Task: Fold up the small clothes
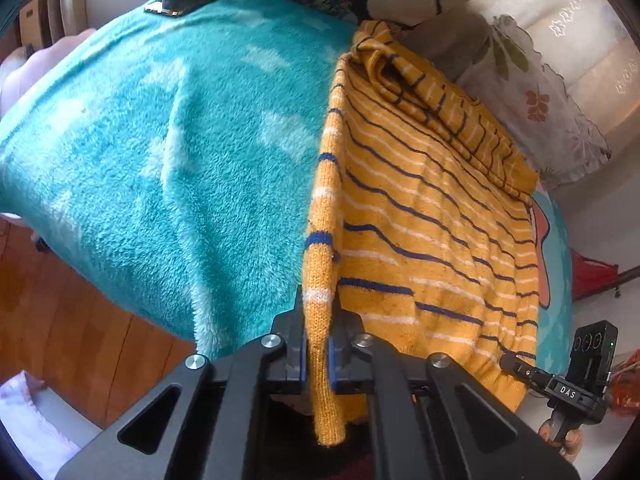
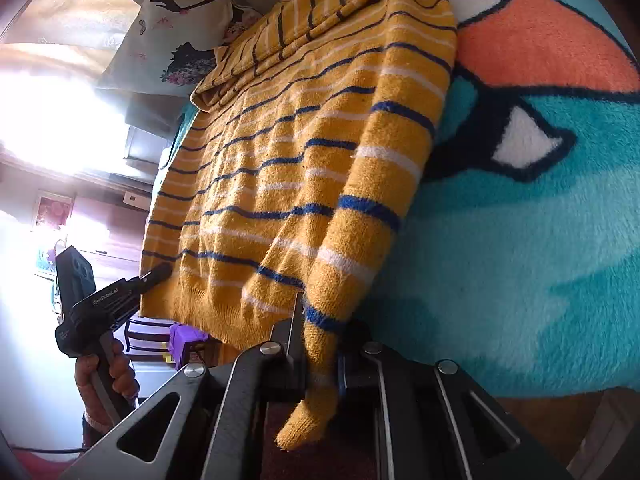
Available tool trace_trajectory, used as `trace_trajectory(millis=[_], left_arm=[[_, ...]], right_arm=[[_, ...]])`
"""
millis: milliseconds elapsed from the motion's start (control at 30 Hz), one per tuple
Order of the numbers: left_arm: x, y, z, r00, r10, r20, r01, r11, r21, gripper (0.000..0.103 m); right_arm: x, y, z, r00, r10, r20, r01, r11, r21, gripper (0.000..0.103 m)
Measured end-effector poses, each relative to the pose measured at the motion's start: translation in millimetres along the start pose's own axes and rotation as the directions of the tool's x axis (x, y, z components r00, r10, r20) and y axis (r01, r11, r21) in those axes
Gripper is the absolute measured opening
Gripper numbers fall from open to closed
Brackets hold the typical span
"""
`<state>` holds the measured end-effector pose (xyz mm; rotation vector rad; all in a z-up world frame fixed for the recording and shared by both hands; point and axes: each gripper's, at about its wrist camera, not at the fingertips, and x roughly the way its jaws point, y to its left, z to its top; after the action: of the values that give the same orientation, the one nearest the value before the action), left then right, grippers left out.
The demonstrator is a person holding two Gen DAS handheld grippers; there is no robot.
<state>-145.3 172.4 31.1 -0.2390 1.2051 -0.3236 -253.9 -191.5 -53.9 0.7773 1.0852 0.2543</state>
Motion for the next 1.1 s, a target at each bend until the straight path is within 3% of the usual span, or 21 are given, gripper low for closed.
trace_trajectory(millis=[333, 500, 633, 800, 1100], left_arm=[[-32.7, -6.8, -20.8, 1.000, 0.027, -0.010, -0.027, 0.999, 0.032, 0.004], [-25.4, -8.0, -14.0, 0.999, 0.041, -0.009, -0.041, 0.999, 0.003, 0.004], [-30.1, -10.2, -5.7, 0.999, 0.047, 0.022, -0.047, 0.999, -0.012, 0.004], [-35.3, -22.2, 23.0, 0.997, 0.042, 0.070, -0.042, 0.999, -0.010, 0.004], [-22.7, -50.2, 109.6, 0.991, -0.001, 0.130, -0.005, 0.999, 0.050, 0.004]], right_arm=[[-42.8, -17.0, -18.8, 0.997, 0.039, -0.065, -0.039, 0.999, 0.004, 0.008], [-31.9, -10.7, -8.4, 0.997, 0.018, -0.070, -0.018, 1.000, 0.001, 0.008], [-32.5, -1.1, 4.9, 0.998, -0.006, -0.058, 0.002, 0.998, -0.068, 0.008], [-43.9, 10.5, 32.0, 1.000, 0.017, -0.014, -0.019, 0.994, -0.111, 0.008], [-57.5, 37.9, 105.9, 0.990, 0.043, 0.133, -0.026, 0.992, -0.127, 0.008]])
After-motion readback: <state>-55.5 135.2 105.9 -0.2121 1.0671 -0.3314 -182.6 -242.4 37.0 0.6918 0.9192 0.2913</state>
